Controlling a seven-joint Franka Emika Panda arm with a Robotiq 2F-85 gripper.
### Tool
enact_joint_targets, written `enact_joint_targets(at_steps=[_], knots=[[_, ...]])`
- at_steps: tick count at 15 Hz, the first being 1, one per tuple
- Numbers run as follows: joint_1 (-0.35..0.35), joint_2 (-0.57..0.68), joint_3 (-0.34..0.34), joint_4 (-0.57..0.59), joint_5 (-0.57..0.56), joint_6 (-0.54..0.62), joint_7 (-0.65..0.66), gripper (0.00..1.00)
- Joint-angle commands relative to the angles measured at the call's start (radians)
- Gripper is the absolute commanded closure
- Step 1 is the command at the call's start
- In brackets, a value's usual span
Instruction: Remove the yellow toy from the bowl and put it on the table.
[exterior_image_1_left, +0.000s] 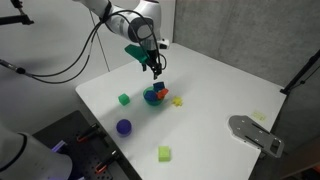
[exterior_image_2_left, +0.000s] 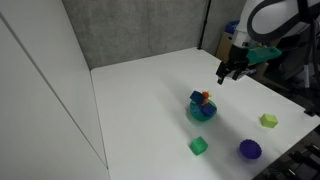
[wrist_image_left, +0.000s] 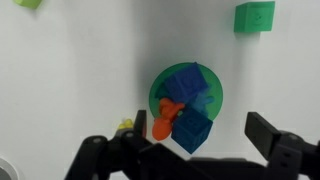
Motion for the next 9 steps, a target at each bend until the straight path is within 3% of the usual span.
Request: enact_joint_targets(at_steps=[1,9], knots=[[0.019,-0.067,-0.004,0.049,-0.033,-0.156,0.000,0.00],[0.047,-0.253,0.011,0.113,-0.140,-0.454,0.053,0.00]])
